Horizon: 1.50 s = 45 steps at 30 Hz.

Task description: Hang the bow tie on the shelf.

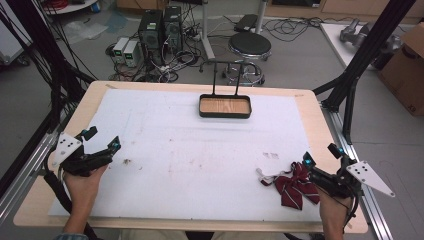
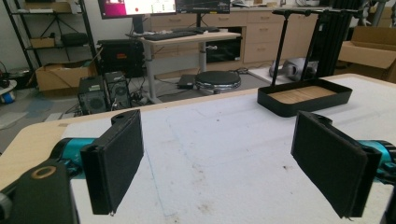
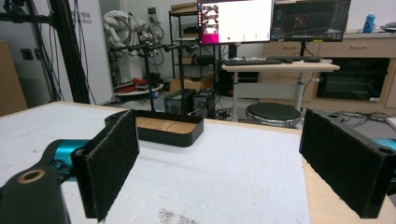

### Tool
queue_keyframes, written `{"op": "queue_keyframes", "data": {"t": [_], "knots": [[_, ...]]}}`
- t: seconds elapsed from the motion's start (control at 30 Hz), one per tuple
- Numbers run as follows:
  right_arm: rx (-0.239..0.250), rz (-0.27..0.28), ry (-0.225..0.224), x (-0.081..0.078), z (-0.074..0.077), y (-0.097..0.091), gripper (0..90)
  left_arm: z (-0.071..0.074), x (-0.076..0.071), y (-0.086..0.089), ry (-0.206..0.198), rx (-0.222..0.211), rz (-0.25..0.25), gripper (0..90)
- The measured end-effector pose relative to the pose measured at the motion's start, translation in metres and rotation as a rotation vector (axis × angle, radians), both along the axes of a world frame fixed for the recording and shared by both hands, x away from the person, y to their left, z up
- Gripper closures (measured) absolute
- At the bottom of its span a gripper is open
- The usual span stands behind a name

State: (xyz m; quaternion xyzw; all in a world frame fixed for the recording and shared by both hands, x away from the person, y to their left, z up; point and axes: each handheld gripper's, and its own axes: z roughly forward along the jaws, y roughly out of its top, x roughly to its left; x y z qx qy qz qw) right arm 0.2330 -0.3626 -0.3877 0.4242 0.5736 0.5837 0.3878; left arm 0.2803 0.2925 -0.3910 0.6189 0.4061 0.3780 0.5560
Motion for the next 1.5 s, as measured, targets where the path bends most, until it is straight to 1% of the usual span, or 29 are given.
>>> {"op": "queue_keyframes", "data": {"t": [0.27,0.3,0.4,0.6,0.83,1.13,1.17,1.33,1.4,1.47,1.5], "knots": [[0.006,-0.006,-0.003,-0.002,0.002,0.001,11.0,0.0,0.0,0.0,-0.001,-0.003,0.005,17.2],[-0.004,-0.014,-0.007,-0.002,0.002,0.001,11.1,0.0,0.0,0.0,0.0,-0.003,0.004,17.2],[0.002,-0.011,-0.003,-0.002,0.002,0.002,11.1,0.0,-0.001,0.0,0.001,-0.003,0.004,17.2],[-0.009,-0.009,-0.002,-0.001,0.002,0.003,11.1,-0.001,0.0,0.0,0.006,0.003,0.009,17.2],[-0.005,-0.015,0.004,-0.002,0.001,0.002,11.1,-0.001,0.0,0.0,0.011,0.006,0.011,17.2],[-0.018,-0.041,0.0,-0.004,-0.001,0.006,11.1,-0.002,0.001,-0.001,0.01,0.004,0.011,17.2],[-0.023,-0.051,0.01,-0.006,-0.002,0.007,11.1,-0.002,0.001,-0.001,0.012,0.003,0.01,17.2],[-0.033,-0.067,0.021,-0.011,-0.007,0.012,11.1,-0.001,0.001,0.0,0.007,-0.001,0.007,17.2],[-0.04,-0.076,0.038,-0.014,-0.011,0.013,11.1,-0.001,0.0,-0.001,0.005,-0.004,0.007,17.3],[-0.051,-0.087,0.068,-0.016,-0.016,0.013,11.4,-0.001,0.0,-0.001,0.006,-0.003,0.006,17.3],[-0.051,-0.087,0.068,-0.016,-0.016,0.013,11.4,-0.001,0.001,-0.001,0.006,-0.001,0.005,17.3]]}}
